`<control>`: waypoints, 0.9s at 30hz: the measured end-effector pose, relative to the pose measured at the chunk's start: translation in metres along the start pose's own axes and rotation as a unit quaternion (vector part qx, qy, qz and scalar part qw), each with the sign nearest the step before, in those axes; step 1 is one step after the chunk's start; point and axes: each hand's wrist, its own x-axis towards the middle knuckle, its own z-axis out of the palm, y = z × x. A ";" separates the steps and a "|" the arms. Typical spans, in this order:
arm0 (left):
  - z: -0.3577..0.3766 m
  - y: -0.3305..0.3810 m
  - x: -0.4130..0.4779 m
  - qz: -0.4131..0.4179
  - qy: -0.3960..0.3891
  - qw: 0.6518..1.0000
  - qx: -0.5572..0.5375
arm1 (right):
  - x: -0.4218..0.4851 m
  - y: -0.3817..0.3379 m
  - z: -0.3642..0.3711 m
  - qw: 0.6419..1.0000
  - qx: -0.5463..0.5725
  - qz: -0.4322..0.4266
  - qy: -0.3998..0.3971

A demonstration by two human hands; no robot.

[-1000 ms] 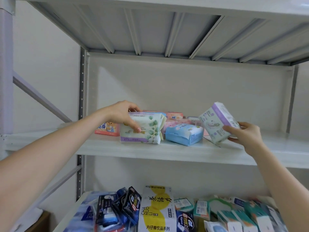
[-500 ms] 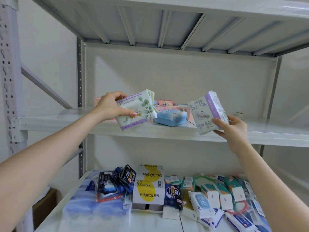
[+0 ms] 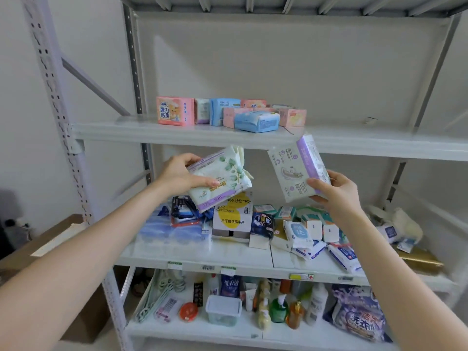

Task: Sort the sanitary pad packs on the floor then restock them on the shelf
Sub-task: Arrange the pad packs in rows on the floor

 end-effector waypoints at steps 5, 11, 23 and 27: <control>0.025 -0.038 -0.059 -0.045 -0.032 0.998 -0.013 | -0.067 0.040 -0.014 0.999 -0.020 0.047 -0.016; 0.058 -0.099 -0.138 -0.090 -0.068 0.993 0.045 | -0.149 0.105 -0.027 0.990 -0.058 0.124 -0.039; 0.127 -0.219 -0.259 -0.214 -0.120 0.967 0.064 | -0.260 0.250 -0.045 0.953 -0.123 0.274 -0.052; 0.150 -0.260 -0.295 -0.245 -0.149 0.955 0.077 | -0.287 0.294 -0.050 0.936 -0.153 0.311 -0.064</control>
